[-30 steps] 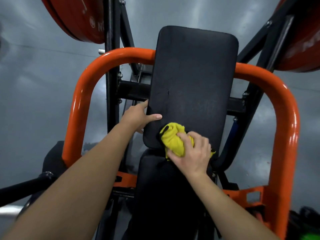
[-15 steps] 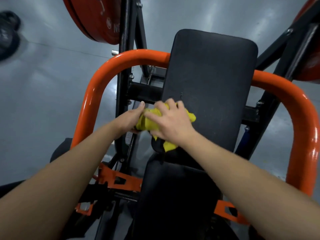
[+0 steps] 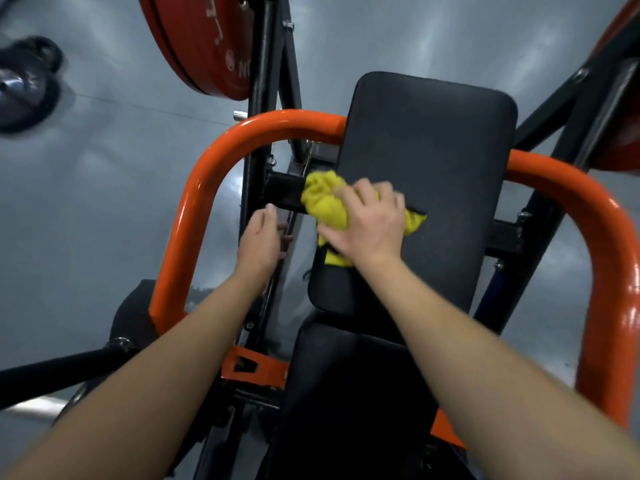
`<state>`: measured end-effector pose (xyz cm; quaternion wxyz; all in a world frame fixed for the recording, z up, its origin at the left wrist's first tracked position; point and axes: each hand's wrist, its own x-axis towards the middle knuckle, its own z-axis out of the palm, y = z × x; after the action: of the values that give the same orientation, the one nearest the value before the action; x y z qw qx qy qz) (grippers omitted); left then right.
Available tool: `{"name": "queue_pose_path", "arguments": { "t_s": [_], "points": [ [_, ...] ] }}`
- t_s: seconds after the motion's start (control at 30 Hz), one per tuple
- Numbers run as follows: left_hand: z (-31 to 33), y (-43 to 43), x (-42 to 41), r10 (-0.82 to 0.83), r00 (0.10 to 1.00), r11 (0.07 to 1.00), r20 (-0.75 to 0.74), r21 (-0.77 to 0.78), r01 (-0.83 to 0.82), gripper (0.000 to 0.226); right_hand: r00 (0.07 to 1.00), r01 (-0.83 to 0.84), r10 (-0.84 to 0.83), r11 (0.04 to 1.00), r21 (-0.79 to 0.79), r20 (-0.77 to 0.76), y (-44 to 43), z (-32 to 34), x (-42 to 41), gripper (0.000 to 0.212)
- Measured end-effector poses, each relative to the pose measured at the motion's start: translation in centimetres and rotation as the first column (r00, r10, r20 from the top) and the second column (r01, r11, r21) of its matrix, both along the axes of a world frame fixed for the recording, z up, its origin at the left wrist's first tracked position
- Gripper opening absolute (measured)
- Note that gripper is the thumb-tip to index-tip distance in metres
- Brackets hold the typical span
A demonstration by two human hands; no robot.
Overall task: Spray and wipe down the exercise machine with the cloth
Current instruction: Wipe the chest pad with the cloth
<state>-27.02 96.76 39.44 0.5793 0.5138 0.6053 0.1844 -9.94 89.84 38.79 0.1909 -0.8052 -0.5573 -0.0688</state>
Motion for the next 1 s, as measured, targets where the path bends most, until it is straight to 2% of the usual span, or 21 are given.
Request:
{"name": "queue_pose_path", "arguments": {
  "t_s": [0.07,0.13,0.23,0.33,0.43,0.5,0.57,0.67,0.73,0.8,0.9,1.0],
  "points": [
    [0.3,0.7,-0.1,0.107,0.994,0.994,-0.009,0.006,-0.107,0.030,0.999,-0.053,0.053,0.997,0.053,-0.007,-4.8,-1.7,-2.6,0.050],
    [0.0,1.0,-0.5,0.141,0.989,0.990,-0.046,-0.013,-0.142,0.030,0.993,-0.113,0.115,0.992,0.059,-0.025,-8.5,-2.9,-5.2,0.044],
    [-0.6,0.4,-0.2,0.082,0.992,0.996,-0.100,-0.035,-0.085,0.033,0.971,-0.239,0.239,0.971,-0.015,-0.028,-10.7,-3.9,-6.3,0.044],
    [-0.9,-0.4,0.9,0.022,0.993,1.000,-0.119,-0.008,-0.023,0.037,0.898,-0.434,0.439,0.896,-0.095,0.037,-9.8,-3.8,-3.9,0.062],
    [-0.7,-0.4,2.1,0.007,0.990,0.998,-0.138,0.069,0.003,0.035,0.838,-0.528,0.534,0.846,-0.076,0.114,-6.9,-2.6,-0.1,0.066],
    [-0.2,0.2,2.9,0.002,0.991,0.992,-0.135,0.122,0.014,0.034,0.892,-0.430,0.430,0.902,-0.030,0.141,-3.6,-1.5,3.5,0.064],
    [0.6,1.1,4.1,0.010,0.992,0.988,-0.126,0.155,0.010,0.032,0.964,-0.221,0.217,0.975,0.013,0.156,0.5,-0.1,7.8,0.061],
    [1.1,2.3,5.9,0.064,0.991,0.986,-0.114,0.161,-0.045,0.031,0.994,0.046,-0.042,0.998,-0.038,0.096,5.9,3.2,13.7,0.059],
    [0.9,2.7,7.5,0.140,0.982,0.984,-0.130,0.126,-0.123,0.030,0.996,0.087,-0.085,0.992,-0.091,0.022,8.2,4.5,16.0,0.060],
    [0.5,2.7,9.6,0.249,0.955,0.968,-0.163,0.046,-0.245,0.031,0.990,0.136,-0.139,0.988,-0.076,-0.033,9.8,4.9,16.9,0.060],
    [0.0,2.2,13.0,0.304,0.911,0.940,-0.278,-0.067,-0.334,0.046,0.947,0.310,-0.312,0.950,-0.039,-0.079,11.6,5.0,16.1,0.057],
    [-0.2,1.4,14.6,0.302,0.858,0.947,-0.415,0.025,-0.321,0.054,0.870,0.451,-0.468,0.883,-0.132,-0.155,14.9,6.0,16.2,0.053]
  ]
}}
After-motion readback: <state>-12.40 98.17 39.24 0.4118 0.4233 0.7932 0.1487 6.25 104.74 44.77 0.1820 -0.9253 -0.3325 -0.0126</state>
